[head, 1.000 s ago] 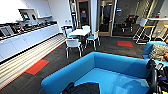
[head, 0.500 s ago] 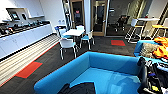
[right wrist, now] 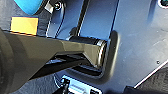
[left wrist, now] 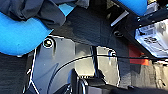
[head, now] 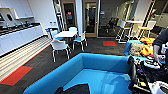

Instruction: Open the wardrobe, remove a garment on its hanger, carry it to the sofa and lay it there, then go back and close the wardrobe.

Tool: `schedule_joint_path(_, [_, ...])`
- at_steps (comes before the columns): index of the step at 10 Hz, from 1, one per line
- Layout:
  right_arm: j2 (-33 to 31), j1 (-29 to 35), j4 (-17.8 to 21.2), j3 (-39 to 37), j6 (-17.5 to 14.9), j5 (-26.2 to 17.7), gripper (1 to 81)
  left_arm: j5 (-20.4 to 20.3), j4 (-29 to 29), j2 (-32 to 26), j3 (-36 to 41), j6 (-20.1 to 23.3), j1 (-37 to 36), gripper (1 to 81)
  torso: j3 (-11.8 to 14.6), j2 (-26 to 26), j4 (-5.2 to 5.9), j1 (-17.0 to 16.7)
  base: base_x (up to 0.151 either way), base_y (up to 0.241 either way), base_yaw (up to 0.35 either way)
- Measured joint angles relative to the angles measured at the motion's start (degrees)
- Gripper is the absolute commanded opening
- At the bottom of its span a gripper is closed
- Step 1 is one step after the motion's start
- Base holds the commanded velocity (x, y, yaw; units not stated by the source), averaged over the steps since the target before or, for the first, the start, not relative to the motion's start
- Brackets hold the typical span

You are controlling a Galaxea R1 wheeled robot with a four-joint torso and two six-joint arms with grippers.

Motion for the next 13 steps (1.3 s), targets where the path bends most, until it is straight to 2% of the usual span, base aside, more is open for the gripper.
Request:
schedule_joint_path(3, [0.1, -0.2, 0.0, -0.2, 0.1, -0.1, 81.1, -4.3, 0.6, 5.1, -8.5, 0.2, 2.2, 81.1, 0.2, 0.0, -0.15, 0.0, 0.000, 0.000, 0.000])
schedule_joint_path(5, [0.7, -0.2, 0.0, -1.0, 0.1, -0.2, 81.1, -6.1, 1.1, 8.2, -11.2, 0.2, 4.1, 81.1, 0.2, 0.0, -0.17, 0.0, 0.000, 0.000, 0.000])
schedule_joint_path(9, [2.9, 0.7, 0.0, -5.1, 0.1, -0.1, 81.1, -6.5, 1.4, 10.7, -15.2, 0.2, 4.1, 81.1, 0.2, 0.0, -0.17, 0.1, -0.060, 0.000, 0.000])
schedule_joint_path(13, [3.9, -0.5, 0.0, -5.8, 0.1, -0.3, 81.1, -6.5, 2.3, 12.2, -17.5, 0.2, 5.5, 81.1, 0.2, -0.1, -0.17, 0.0, -0.090, 0.000, 0.000])
